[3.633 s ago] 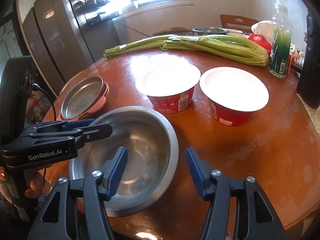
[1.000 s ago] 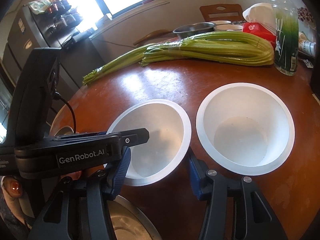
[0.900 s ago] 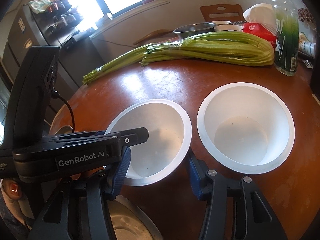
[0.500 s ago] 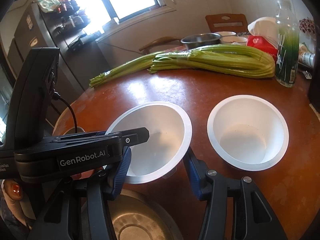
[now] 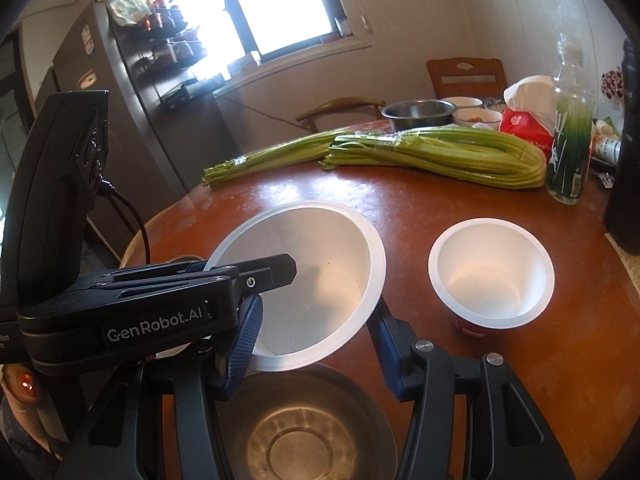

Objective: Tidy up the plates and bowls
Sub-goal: 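Lift the white paper bowl with the left gripper over the steel bowl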

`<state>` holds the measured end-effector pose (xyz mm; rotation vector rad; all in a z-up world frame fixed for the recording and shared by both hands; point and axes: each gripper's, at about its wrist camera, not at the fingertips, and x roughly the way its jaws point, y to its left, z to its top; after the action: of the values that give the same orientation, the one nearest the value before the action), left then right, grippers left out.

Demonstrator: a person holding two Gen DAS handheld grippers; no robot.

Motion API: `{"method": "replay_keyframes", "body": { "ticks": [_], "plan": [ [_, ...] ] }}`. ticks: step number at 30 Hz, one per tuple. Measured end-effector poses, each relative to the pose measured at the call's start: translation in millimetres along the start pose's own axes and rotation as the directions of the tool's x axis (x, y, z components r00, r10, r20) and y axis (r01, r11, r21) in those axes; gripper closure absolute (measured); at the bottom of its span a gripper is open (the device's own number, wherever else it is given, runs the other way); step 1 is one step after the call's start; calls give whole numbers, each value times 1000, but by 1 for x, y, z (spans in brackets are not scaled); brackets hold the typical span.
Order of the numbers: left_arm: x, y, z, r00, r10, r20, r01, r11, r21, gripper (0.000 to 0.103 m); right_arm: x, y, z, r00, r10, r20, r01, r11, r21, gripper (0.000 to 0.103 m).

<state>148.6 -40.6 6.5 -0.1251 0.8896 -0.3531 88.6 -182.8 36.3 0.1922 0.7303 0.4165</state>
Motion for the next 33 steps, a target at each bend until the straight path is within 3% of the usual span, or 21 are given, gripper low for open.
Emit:
{"method": "replay_keyframes", "body": {
  "ticks": [19,33],
  "plan": [
    [-37,-17,-20,999,10,51,-11,1000,25,70,-38,14,-12,999,3,35,-1,998,-60,47],
    [-52,-22,-45,999,19,44,-20,1000,23,70,-51,14,-27,999,35,6,-34,994,-106,47]
  ]
}}
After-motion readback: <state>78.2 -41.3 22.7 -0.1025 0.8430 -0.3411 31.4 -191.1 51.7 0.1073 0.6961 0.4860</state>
